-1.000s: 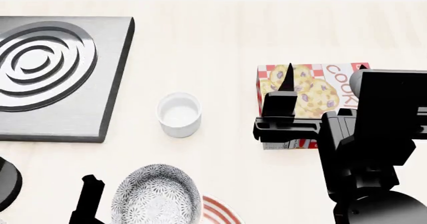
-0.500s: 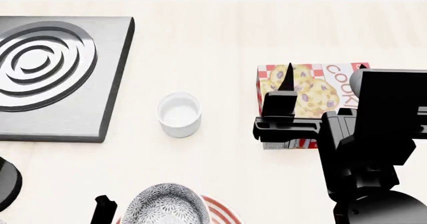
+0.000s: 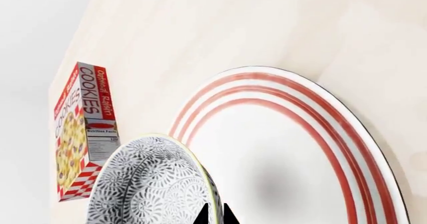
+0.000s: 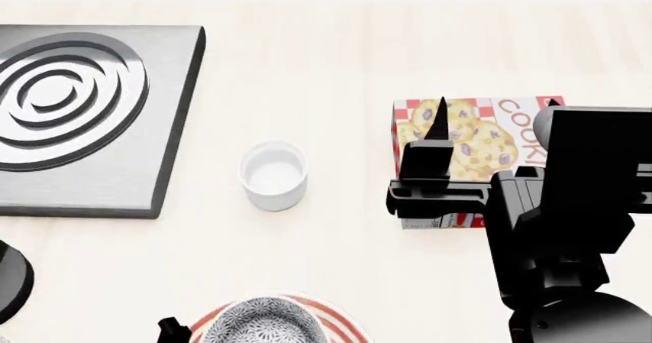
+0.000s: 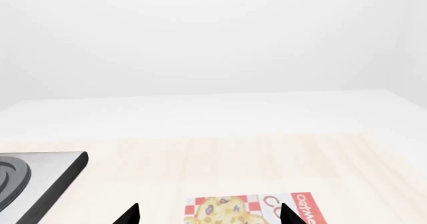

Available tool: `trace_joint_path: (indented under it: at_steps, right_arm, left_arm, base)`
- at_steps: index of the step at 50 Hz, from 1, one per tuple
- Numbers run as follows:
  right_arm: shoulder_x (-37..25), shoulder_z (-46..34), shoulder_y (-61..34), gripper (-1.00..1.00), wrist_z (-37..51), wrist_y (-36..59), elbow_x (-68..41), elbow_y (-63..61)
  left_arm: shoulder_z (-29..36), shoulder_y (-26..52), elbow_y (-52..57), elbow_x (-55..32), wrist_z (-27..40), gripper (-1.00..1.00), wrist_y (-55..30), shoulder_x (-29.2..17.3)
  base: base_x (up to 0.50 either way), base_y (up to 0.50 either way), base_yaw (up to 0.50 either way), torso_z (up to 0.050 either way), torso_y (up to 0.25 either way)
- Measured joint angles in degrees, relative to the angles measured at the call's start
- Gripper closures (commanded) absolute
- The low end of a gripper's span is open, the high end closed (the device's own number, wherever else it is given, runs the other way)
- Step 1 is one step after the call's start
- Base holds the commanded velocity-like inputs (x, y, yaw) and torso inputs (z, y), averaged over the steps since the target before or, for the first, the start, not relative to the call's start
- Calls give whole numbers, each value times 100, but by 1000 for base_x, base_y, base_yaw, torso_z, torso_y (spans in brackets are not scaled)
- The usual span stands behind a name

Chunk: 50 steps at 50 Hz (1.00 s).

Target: Pick the akita bowl on the stove and place it on the plate.

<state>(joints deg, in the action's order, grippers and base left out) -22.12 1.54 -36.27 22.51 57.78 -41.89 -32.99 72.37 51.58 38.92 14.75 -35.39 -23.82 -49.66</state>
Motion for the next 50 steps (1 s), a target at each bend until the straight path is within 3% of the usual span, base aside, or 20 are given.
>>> trace_joint_path:
  at_steps: [50]
  right_arm:
    - [-72,-60,3,-100,75,-72,-94,28]
  left_arm:
    - [129,-284,-93,131,225,100,-25,41]
  base:
    - [0,0,0,0,0]
